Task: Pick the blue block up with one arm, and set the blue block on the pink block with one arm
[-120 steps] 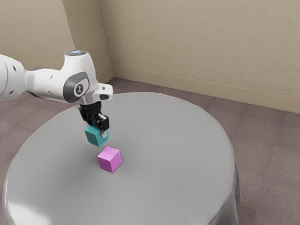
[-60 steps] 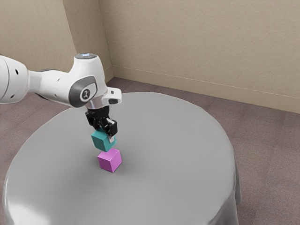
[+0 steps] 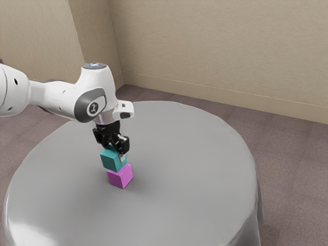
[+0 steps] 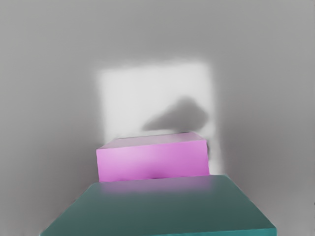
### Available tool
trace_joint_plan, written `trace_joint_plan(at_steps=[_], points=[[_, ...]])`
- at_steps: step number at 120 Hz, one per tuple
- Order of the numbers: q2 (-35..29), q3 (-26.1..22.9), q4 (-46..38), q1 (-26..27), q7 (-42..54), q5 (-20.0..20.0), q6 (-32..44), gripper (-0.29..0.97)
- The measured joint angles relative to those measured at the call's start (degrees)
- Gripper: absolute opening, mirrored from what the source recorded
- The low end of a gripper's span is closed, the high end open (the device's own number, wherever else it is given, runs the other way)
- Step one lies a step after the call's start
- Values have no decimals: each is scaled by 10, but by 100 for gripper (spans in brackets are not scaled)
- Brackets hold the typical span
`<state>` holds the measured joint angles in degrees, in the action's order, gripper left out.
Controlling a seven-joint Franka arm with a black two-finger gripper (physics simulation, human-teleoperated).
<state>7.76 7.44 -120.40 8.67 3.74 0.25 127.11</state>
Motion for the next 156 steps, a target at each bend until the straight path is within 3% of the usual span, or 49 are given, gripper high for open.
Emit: trace_joint_plan(at_steps=[103,127,156], points=[[21,-1,10,-3,-21,11,11,37],[22,-1,10,-2,-18,7,11,55],[21,-1,10,-2,-15,7,10,64]])
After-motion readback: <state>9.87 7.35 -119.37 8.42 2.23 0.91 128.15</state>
